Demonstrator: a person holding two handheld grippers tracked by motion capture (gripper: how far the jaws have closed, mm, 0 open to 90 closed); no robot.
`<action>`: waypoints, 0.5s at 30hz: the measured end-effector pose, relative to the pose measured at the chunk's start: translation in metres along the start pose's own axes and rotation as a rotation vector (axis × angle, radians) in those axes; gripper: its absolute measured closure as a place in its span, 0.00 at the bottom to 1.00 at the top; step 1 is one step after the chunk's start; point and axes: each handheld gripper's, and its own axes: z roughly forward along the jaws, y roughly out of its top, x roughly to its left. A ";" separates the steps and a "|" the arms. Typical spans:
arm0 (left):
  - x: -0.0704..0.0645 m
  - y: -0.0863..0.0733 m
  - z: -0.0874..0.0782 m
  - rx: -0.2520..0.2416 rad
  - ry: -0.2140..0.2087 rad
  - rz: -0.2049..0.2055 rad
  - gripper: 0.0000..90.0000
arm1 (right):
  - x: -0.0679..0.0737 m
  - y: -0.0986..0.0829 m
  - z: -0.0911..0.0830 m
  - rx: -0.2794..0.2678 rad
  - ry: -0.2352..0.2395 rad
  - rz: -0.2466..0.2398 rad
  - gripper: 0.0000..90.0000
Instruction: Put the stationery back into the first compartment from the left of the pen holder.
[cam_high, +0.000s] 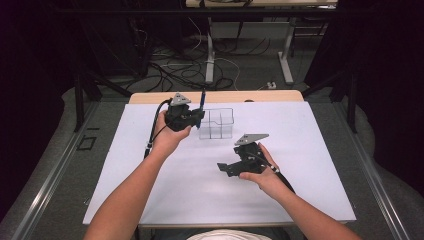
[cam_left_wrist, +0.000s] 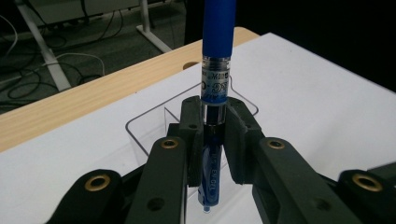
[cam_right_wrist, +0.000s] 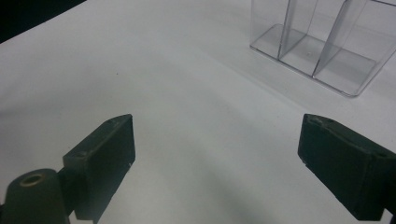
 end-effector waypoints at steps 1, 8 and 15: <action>0.000 0.000 0.001 -0.011 -0.003 -0.024 0.88 | 0.000 0.000 0.001 -0.007 -0.002 0.000 0.12; 0.009 0.006 0.007 -0.031 -0.012 -0.096 0.88 | 0.000 -0.002 0.003 0.008 0.003 0.003 0.13; 0.020 0.009 0.013 -0.072 -0.002 -0.147 0.88 | 0.000 -0.003 0.005 0.010 0.007 0.005 0.13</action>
